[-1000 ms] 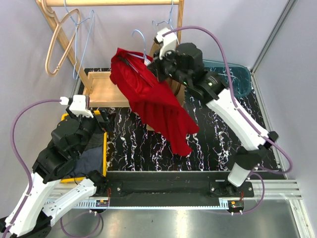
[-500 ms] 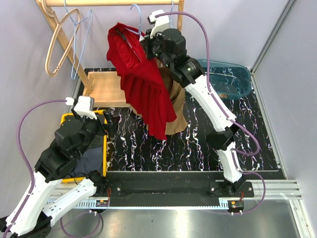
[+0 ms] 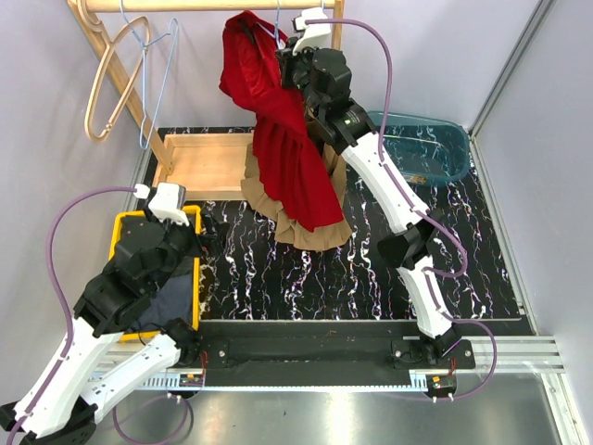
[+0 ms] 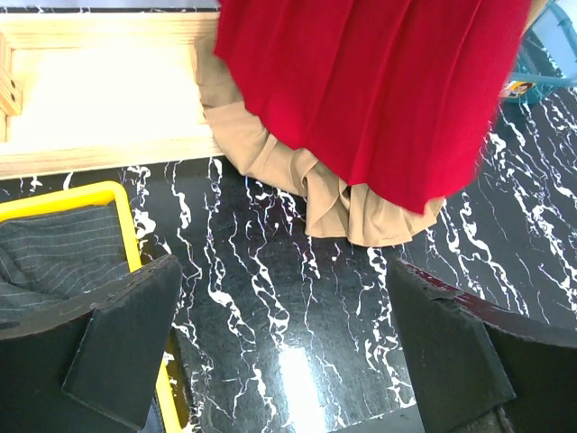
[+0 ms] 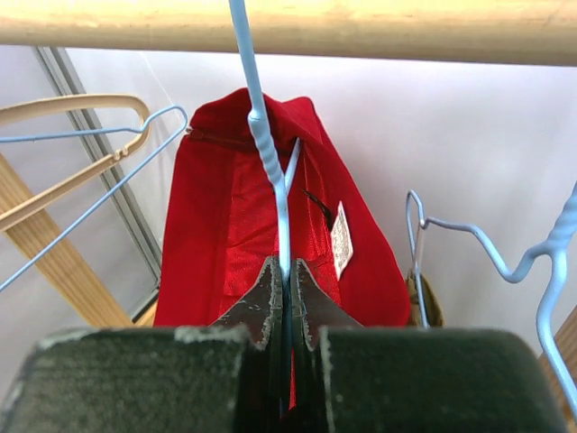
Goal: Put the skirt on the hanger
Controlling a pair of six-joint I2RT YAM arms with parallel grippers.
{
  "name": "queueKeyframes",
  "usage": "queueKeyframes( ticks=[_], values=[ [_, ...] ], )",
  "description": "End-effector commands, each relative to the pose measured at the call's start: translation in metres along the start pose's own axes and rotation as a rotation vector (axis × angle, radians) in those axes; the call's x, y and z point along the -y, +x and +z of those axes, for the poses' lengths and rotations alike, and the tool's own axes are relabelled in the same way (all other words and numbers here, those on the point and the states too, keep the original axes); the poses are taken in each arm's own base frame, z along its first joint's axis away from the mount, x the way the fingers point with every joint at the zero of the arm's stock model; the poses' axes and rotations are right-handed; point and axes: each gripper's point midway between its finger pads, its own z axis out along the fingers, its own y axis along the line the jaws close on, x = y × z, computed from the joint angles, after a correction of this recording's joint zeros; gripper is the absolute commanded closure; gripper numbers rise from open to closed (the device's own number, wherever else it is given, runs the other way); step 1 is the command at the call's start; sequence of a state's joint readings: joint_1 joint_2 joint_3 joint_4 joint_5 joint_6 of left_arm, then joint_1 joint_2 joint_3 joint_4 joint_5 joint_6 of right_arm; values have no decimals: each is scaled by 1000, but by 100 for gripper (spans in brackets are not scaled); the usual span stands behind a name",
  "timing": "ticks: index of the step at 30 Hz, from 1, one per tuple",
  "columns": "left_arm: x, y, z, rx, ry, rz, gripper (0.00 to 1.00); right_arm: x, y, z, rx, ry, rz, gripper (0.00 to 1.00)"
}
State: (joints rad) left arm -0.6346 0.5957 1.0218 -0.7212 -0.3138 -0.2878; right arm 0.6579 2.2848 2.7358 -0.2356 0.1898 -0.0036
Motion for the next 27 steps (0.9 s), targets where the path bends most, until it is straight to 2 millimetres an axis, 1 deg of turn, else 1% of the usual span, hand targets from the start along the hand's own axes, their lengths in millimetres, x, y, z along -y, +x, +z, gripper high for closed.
queueKeyframes(
  ticks=[1,3,5,6,9,12,14,16,17,18,19,20,21,22,23,24,25,26,27],
  values=[
    [3,-4,1,18,13,-16,1,11,-96,-9,303,21,47,100],
    [3,-3,2,13,10,-14,1,16,-89,-5,291,21,43,100],
    [2,-3,3,13,7,-12,1,11,-80,-1,270,-5,66,100],
    [2,-2,4,8,4,-9,1,8,-70,2,247,-20,64,100],
    [3,1,9,-1,0,-7,1,-6,-49,5,189,-93,83,100],
    [4,2,11,-4,5,-10,1,-25,-35,4,142,-177,104,100],
    [5,3,12,-8,7,-9,1,-36,-32,1,122,-220,116,100],
    [5,3,12,-8,7,-9,1,-44,-29,-1,107,-228,118,100],
    [4,4,13,-10,3,-8,1,-44,-29,-3,101,-221,125,99],
    [4,3,12,-8,2,-9,1,-44,-29,-3,96,-215,130,92],
    [4,4,12,-7,3,-9,1,-42,-30,-3,97,-201,138,78],
    [4,3,11,-3,2,-8,1,-38,-32,-5,92,-175,142,45],
    [3,3,11,-1,0,-11,1,-33,-36,-6,95,-144,145,33],
    [2,2,10,4,-2,-12,1,-30,-38,-8,93,-133,145,23],
    [1,1,9,9,-10,-17,1,-29,-47,-14,97,-127,143,15],
    [-1,1,8,13,-20,-26,1,-25,-54,-18,101,-111,144,0],
    [-5,-2,7,24,-44,-33,1,-23,-62,-23,108,-104,143,0],
    [-7,-3,5,30,-52,-37,1,-18,-78,-34,118,-91,141,0],
    [-9,-4,4,35,-63,-44,1,-14,-86,-40,125,-68,144,0]
  ],
)
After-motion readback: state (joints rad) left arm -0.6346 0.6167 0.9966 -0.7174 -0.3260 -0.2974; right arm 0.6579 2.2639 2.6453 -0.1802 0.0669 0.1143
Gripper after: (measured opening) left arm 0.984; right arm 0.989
